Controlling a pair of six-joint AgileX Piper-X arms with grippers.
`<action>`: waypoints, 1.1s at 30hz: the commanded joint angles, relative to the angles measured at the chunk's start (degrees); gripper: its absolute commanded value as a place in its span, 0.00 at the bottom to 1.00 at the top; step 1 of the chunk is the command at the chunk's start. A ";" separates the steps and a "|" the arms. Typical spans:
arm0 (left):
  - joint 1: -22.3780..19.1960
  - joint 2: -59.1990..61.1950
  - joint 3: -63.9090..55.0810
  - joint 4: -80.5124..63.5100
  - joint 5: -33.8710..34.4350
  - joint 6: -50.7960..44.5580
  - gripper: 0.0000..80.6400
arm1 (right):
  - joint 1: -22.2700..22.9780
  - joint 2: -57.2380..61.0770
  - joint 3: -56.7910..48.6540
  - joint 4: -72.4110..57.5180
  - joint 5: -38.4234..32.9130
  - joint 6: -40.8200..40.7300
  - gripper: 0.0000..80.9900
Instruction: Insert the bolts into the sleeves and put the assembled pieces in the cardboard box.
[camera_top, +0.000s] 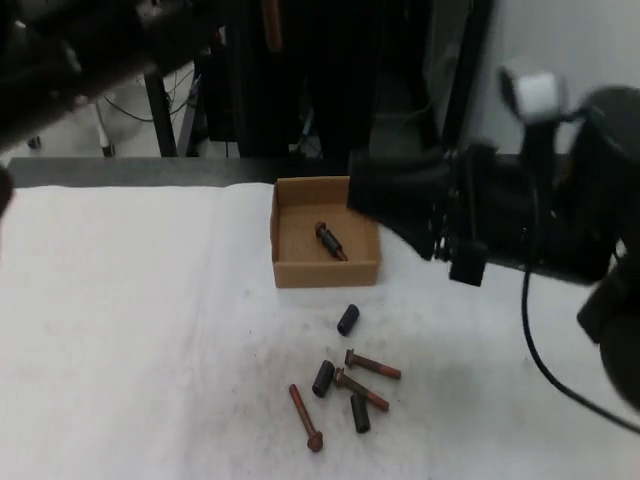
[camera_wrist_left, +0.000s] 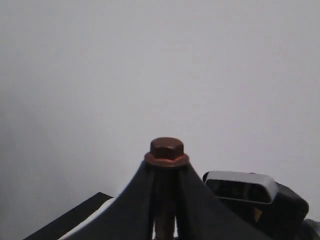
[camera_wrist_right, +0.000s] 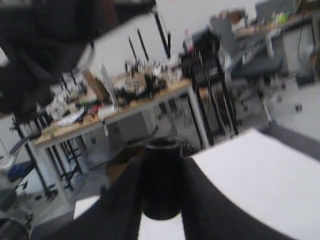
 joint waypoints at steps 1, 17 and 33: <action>-0.27 3.01 -0.35 -3.89 2.56 -0.80 0.01 | 1.03 0.22 1.21 -5.59 2.84 2.56 0.01; -1.33 9.60 -0.35 -11.96 15.79 -3.70 0.01 | 5.18 3.09 1.38 3.11 4.60 -0.52 0.01; -1.33 9.60 -0.35 -14.82 19.97 -3.34 0.01 | 5.18 3.09 1.20 0.27 4.54 -29.37 0.01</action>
